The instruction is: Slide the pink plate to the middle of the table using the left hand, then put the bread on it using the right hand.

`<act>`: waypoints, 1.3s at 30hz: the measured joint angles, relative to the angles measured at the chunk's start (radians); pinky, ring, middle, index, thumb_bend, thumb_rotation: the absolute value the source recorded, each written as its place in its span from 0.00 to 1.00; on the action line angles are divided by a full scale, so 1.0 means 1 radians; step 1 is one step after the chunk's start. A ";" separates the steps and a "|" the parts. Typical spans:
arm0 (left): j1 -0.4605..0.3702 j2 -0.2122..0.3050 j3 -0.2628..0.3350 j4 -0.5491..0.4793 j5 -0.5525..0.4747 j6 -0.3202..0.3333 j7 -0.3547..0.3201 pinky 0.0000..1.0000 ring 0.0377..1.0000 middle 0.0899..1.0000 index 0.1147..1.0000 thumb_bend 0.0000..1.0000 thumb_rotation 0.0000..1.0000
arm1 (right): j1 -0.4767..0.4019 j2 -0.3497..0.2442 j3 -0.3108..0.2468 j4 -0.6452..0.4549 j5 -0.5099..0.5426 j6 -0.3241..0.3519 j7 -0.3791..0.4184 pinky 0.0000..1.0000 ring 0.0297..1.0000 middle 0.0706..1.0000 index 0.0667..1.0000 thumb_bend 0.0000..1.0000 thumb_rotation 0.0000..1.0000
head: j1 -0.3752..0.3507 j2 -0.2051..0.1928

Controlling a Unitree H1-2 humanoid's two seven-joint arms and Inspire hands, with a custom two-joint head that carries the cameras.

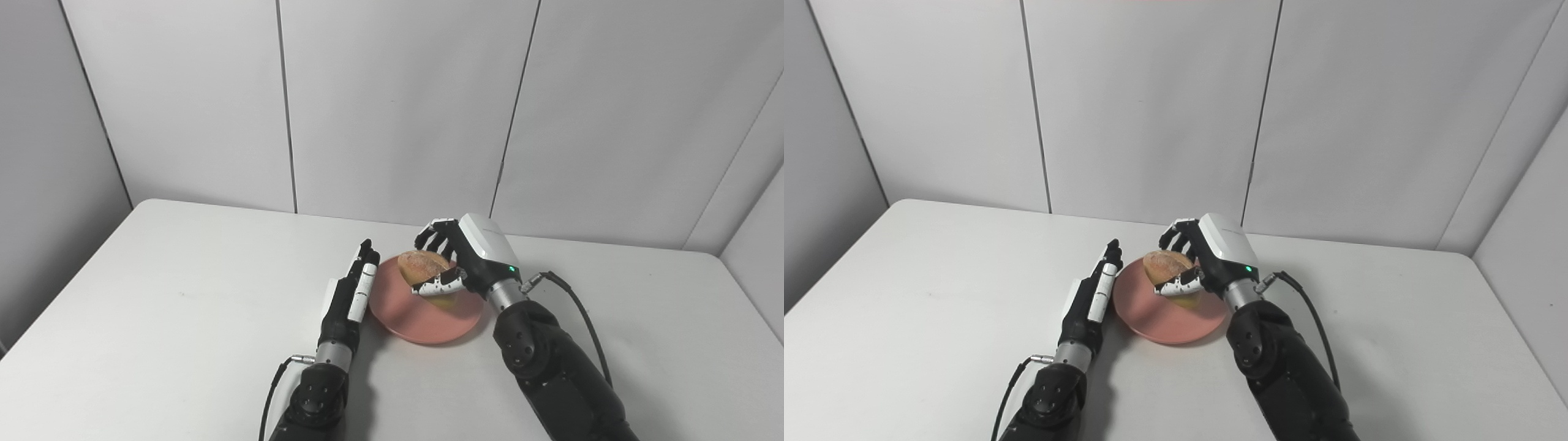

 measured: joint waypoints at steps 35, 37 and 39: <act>0.001 0.001 0.004 -0.004 -0.002 0.001 -0.013 0.97 0.99 1.00 0.96 0.67 1.00 | -0.025 -0.021 0.070 0.099 -0.040 -0.047 0.003 0.60 0.71 0.74 0.70 0.55 0.20 | -0.023 0.032; 0.001 0.001 0.005 -0.004 -0.002 0.002 -0.013 0.98 0.99 1.00 0.96 0.67 1.00 | -0.025 -0.026 0.077 0.095 -0.042 -0.048 0.012 0.64 0.75 0.78 0.78 0.58 0.25 | -0.025 0.028; 0.001 0.001 0.005 -0.004 -0.002 0.002 -0.013 0.98 1.00 1.00 0.95 0.68 1.00 | -0.025 -0.028 0.078 0.095 -0.042 -0.054 0.012 0.67 0.78 0.81 0.82 0.59 0.32 | -0.025 0.028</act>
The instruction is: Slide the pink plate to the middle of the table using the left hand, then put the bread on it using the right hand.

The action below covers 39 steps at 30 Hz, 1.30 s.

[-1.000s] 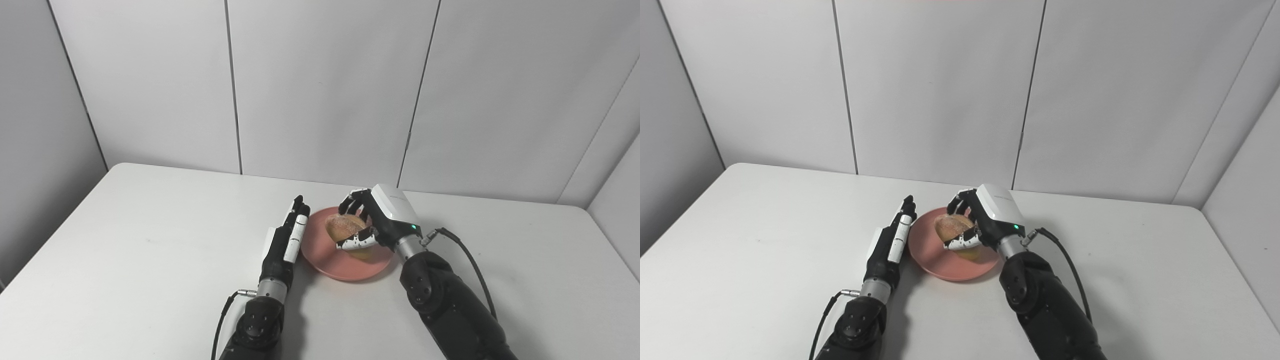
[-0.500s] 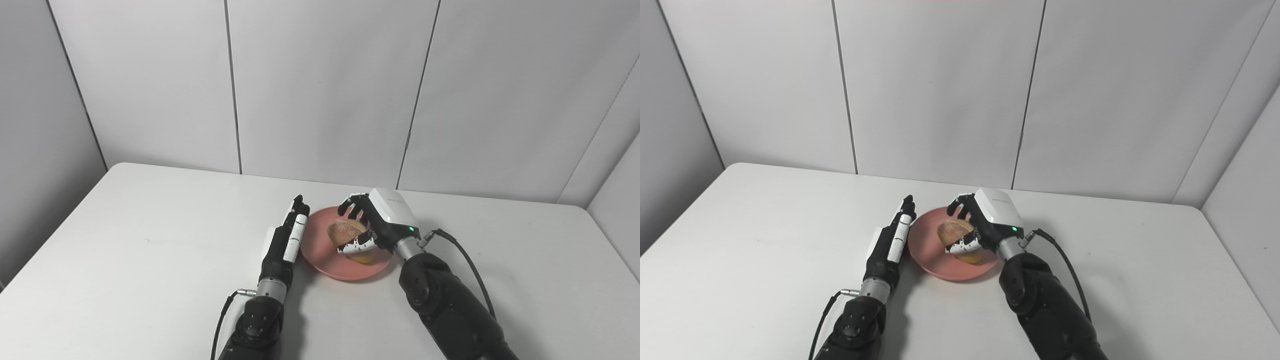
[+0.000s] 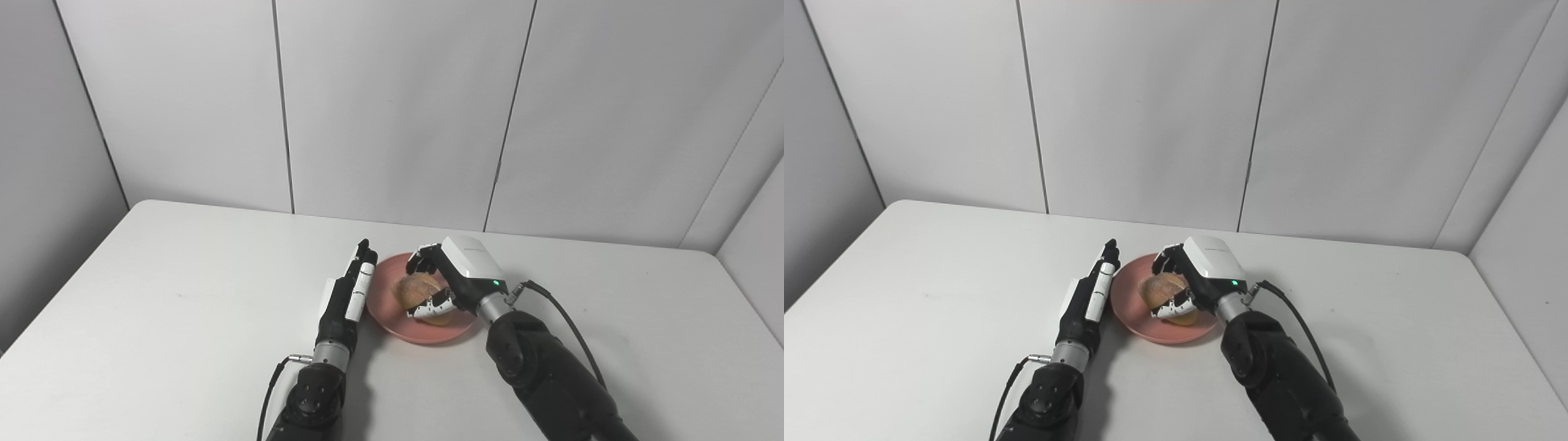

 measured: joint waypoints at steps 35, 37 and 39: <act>0.102 0.101 0.030 -0.243 -0.039 0.101 -0.098 0.98 0.99 0.99 0.97 0.70 1.00 | 0.341 -0.004 -0.283 -0.449 0.345 -0.101 0.021 0.96 1.00 1.00 1.00 0.62 0.82 | -0.041 0.034; 0.129 0.103 0.029 -0.291 -0.044 0.122 -0.113 0.99 1.00 1.00 0.98 0.71 1.00 | 0.382 0.012 -0.305 -0.489 0.381 -0.085 0.030 0.97 1.00 1.00 1.00 0.60 0.84 | -0.044 0.032; 0.160 0.106 0.029 -0.332 -0.057 0.138 -0.131 0.98 1.00 1.00 0.98 0.70 1.00 | 0.424 0.034 -0.323 -0.522 0.409 -0.081 0.029 0.99 1.00 1.00 1.00 0.56 0.90 | -0.048 0.032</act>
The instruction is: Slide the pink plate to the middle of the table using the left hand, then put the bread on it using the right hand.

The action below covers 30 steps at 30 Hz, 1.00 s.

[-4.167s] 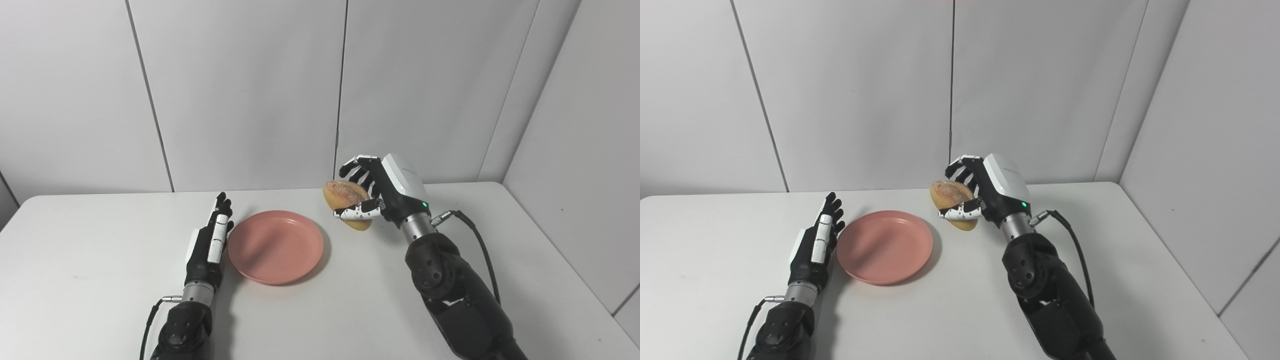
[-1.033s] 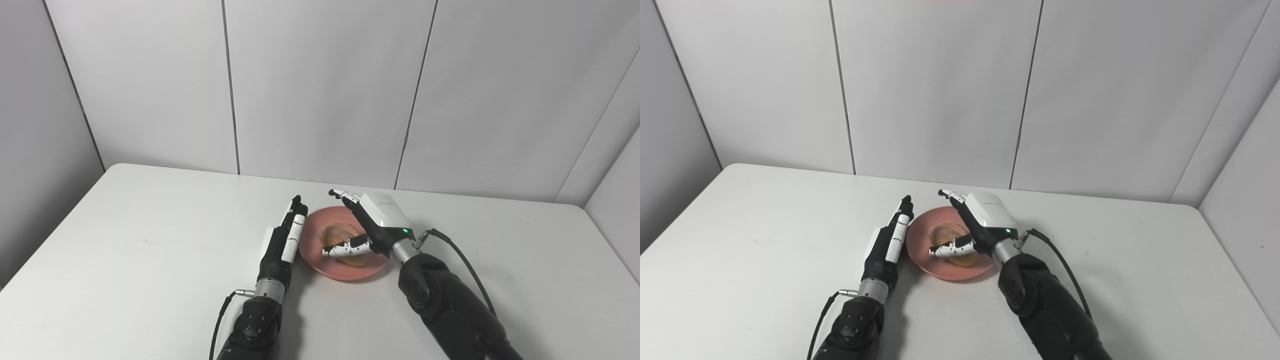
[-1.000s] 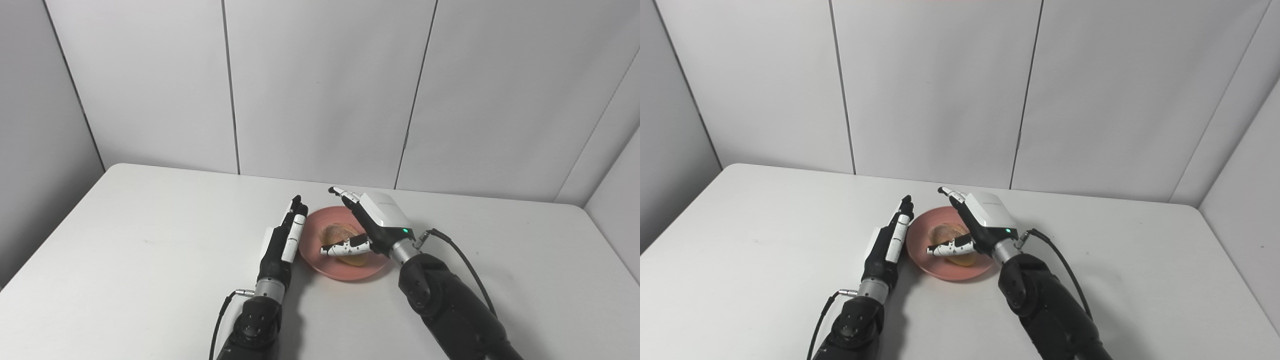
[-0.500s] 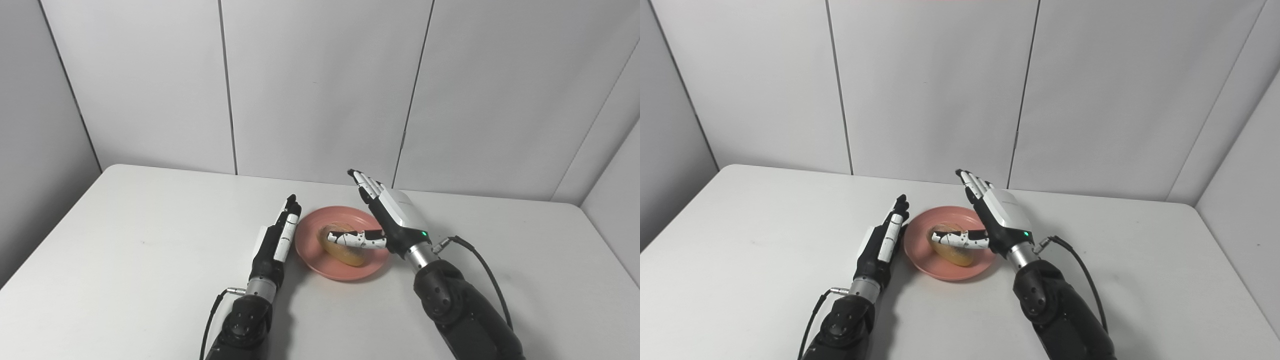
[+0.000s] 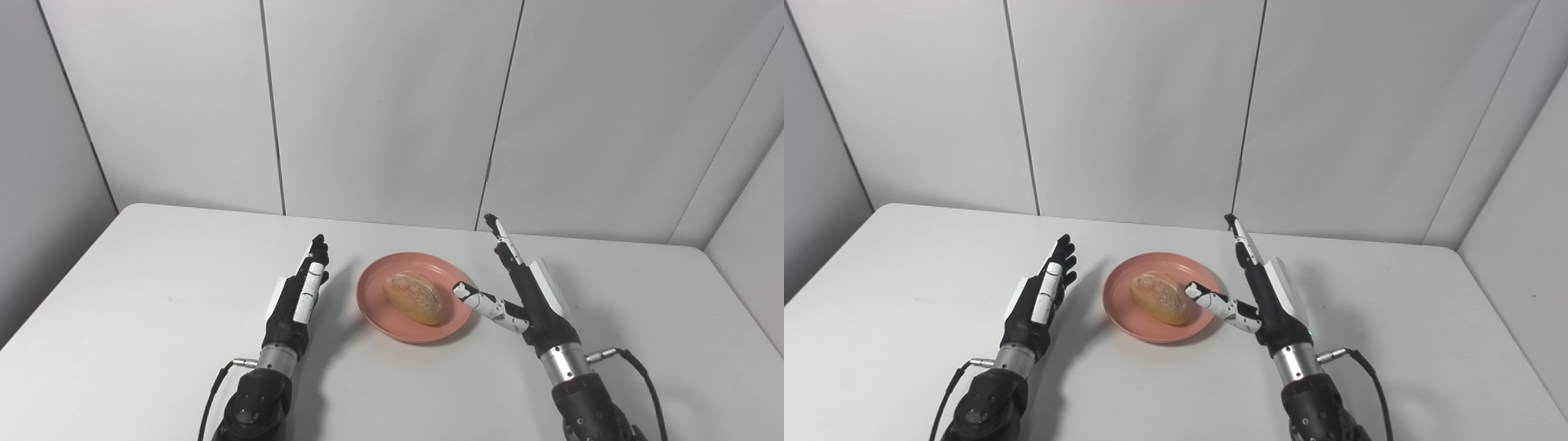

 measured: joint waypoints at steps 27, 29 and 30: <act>0.198 0.030 0.001 -0.193 -0.116 0.021 -0.115 1.00 1.00 1.00 1.00 0.69 1.00 | 0.291 0.230 -0.069 -0.107 0.179 0.035 -0.064 1.00 1.00 1.00 1.00 0.58 0.98 | -0.084 0.060; 0.204 0.029 0.002 -0.202 -0.118 0.030 -0.115 1.00 1.00 1.00 1.00 0.67 1.00 | 0.294 0.236 -0.076 -0.114 0.185 0.035 -0.064 1.00 1.00 1.00 1.00 0.57 0.98 | -0.089 0.071; 0.209 0.028 0.003 -0.214 -0.118 0.041 -0.114 1.00 1.00 1.00 1.00 0.66 1.00 | 0.293 0.235 -0.079 -0.115 0.186 0.035 -0.065 1.00 1.00 1.00 1.00 0.57 0.98 | -0.089 0.071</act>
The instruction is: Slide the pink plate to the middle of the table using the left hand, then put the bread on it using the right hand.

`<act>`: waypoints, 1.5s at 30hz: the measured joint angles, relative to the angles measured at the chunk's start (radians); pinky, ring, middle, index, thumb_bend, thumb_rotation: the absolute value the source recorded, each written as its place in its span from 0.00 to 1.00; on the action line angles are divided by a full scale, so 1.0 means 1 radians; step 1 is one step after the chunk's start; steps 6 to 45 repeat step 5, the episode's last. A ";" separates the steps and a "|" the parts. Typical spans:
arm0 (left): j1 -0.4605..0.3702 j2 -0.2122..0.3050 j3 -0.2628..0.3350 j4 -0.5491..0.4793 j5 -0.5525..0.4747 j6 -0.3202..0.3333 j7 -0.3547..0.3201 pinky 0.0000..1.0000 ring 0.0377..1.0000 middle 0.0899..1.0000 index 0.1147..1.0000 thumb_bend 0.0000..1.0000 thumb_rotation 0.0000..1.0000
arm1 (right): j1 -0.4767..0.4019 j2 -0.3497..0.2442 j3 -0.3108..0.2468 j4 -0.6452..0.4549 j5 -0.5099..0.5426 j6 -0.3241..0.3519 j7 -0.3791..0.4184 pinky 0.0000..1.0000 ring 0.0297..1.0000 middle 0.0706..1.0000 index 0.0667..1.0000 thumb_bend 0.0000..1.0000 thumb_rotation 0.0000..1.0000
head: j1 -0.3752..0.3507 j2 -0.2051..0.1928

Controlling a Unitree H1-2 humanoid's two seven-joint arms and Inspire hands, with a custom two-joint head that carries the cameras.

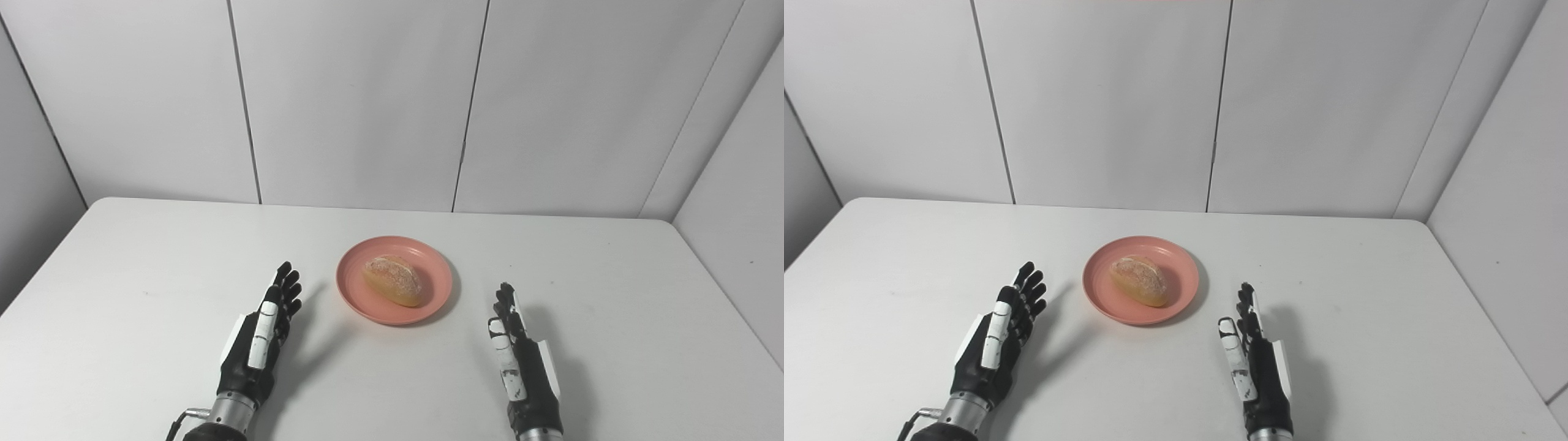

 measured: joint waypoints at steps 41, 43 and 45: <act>0.012 -0.005 0.002 -0.034 -0.001 0.015 0.001 1.00 1.00 1.00 1.00 0.65 1.00 | -0.004 -0.005 -0.004 0.005 0.010 0.000 0.003 1.00 1.00 1.00 1.00 0.53 0.97 | -0.006 0.015; 0.012 -0.005 0.002 -0.034 -0.001 0.015 0.001 1.00 1.00 1.00 1.00 0.65 1.00 | -0.004 -0.005 -0.004 0.005 0.010 0.000 0.003 1.00 1.00 1.00 1.00 0.53 0.97 | -0.006 0.015; 0.012 -0.005 0.002 -0.034 -0.001 0.015 0.001 1.00 1.00 1.00 1.00 0.65 1.00 | -0.004 -0.005 -0.004 0.005 0.010 0.000 0.003 1.00 1.00 1.00 1.00 0.53 0.97 | -0.006 0.015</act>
